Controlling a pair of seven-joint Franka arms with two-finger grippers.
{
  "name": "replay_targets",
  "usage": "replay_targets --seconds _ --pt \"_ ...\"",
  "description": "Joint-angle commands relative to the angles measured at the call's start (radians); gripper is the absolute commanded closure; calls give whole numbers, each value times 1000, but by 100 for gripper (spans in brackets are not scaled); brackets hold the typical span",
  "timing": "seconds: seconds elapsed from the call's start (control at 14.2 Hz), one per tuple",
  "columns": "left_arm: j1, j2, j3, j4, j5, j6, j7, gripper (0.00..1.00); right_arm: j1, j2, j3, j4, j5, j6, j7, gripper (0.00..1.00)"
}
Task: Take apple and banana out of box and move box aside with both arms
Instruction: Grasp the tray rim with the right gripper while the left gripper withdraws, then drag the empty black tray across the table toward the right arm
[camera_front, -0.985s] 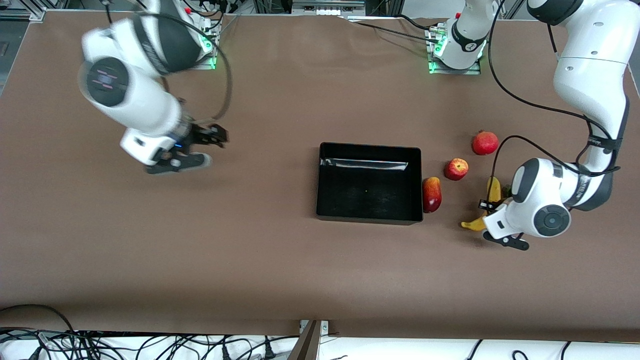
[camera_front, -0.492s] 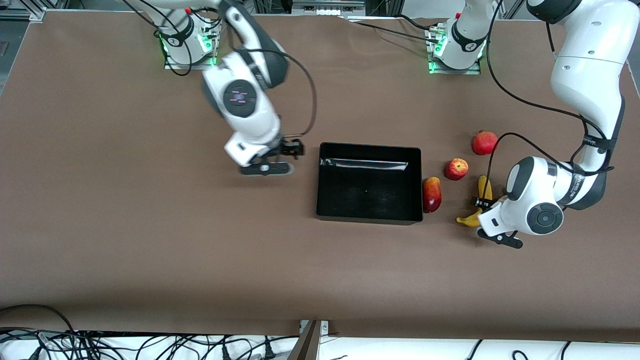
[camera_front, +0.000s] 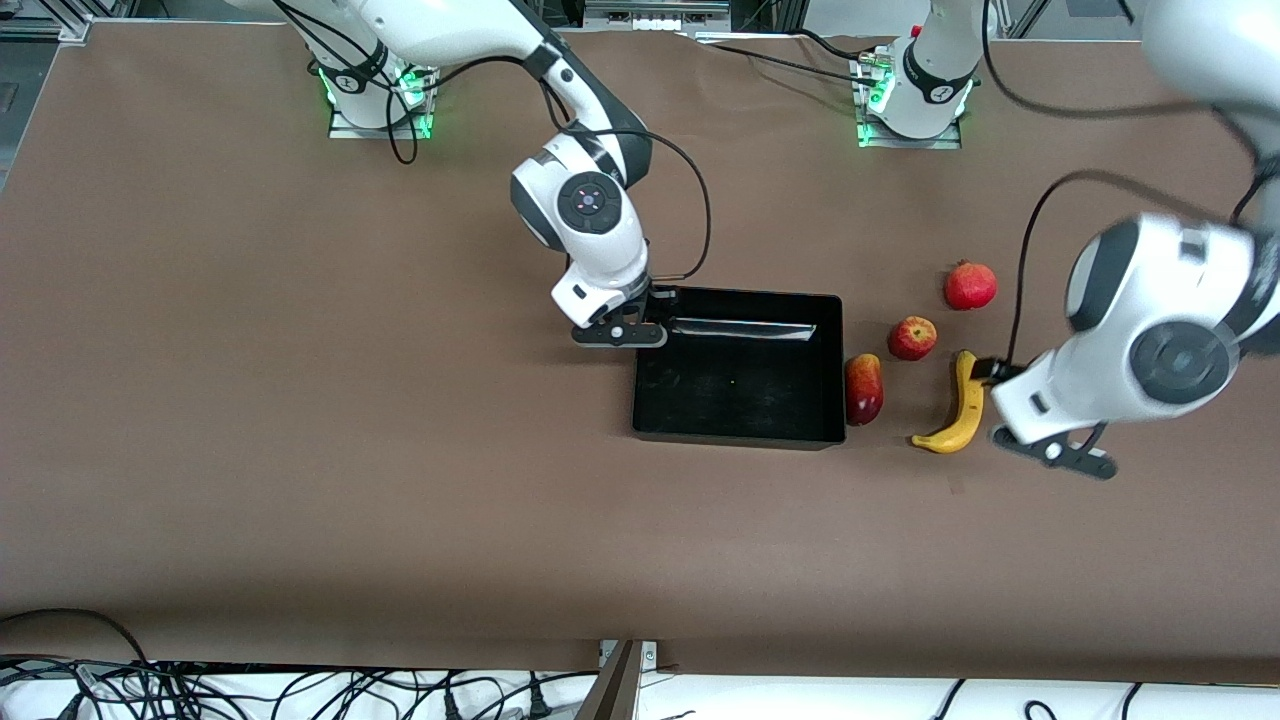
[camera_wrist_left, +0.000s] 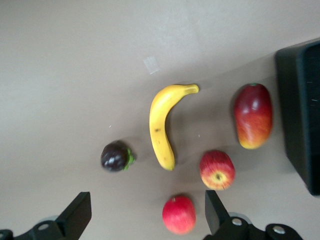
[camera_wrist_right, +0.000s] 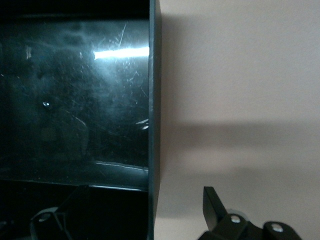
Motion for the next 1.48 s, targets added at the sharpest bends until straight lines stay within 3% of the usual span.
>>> replay_targets --seconds 0.0,0.14,0.28,0.42,0.56,0.63,1.06,1.41 --pt "19 -120 34 -22 -158 -51 6 0 16 54 -19 34 -17 9 14 5" --pt "-40 -219 159 -42 -262 -50 -9 0 16 80 -19 32 -57 30 6 28" --pt "-170 -343 328 -131 -334 -35 -105 0 15 84 -20 35 -63 31 -14 66" --pt "-214 -462 375 -252 -336 55 -147 0 7 78 -20 37 -62 25 -23 95" --pt "-266 -534 443 -366 -338 155 -141 0 7 78 -20 49 -62 20 -20 100" --pt "-267 -536 457 -369 -336 148 -135 0 7 77 -20 49 -63 20 -20 100" --pt "-267 -521 441 -306 -336 74 -138 0 -25 19 -22 54 -62 -57 -26 100" --pt "-275 -517 439 -285 -336 27 -139 0 -186 -110 -23 54 -46 -222 -188 100"
